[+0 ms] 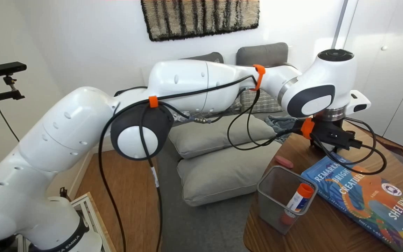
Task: Put the eyeglass case in the penholder
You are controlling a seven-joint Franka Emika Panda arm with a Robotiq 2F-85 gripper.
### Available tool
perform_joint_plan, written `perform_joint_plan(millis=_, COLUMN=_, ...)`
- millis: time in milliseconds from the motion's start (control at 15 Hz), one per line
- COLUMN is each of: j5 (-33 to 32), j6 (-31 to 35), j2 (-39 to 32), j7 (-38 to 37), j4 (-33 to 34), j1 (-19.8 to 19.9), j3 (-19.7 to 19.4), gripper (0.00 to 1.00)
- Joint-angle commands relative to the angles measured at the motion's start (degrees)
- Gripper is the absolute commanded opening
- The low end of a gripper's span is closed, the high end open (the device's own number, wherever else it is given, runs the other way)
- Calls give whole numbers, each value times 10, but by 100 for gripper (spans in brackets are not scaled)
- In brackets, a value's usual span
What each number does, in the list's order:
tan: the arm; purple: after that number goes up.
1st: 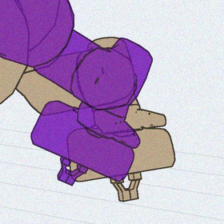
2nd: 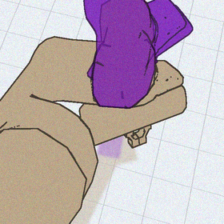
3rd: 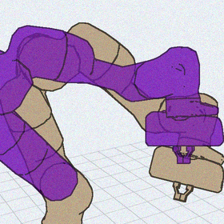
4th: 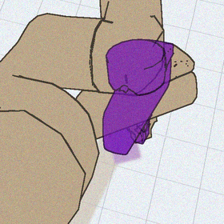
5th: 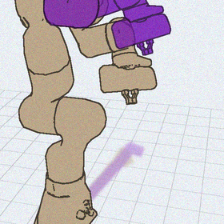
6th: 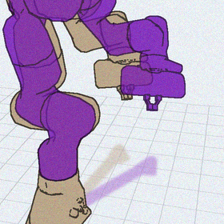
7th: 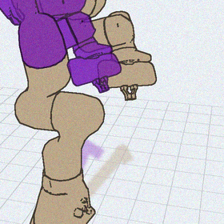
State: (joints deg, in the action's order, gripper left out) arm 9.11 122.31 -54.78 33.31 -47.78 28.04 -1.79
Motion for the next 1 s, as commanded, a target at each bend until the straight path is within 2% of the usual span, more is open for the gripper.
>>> perform_joint_plan(millis=0, j5=25, j6=-24, j2=-16, j7=11, j4=39, j1=17, j3=24, gripper=45)
perform_joint_plan(millis=333, j5=16, j6=-75, j2=19, j7=12, j4=28, j1=20, j3=23, gripper=45)
perform_joint_plan(millis=600, j5=3, j6=-65, j2=85, j7=30, j4=-3, j1=19, j3=13, gripper=45)
perform_joint_plan(millis=933, j5=-9, j6=-125, j2=170, j7=109, j4=-43, j1=25, j3=10, gripper=45)
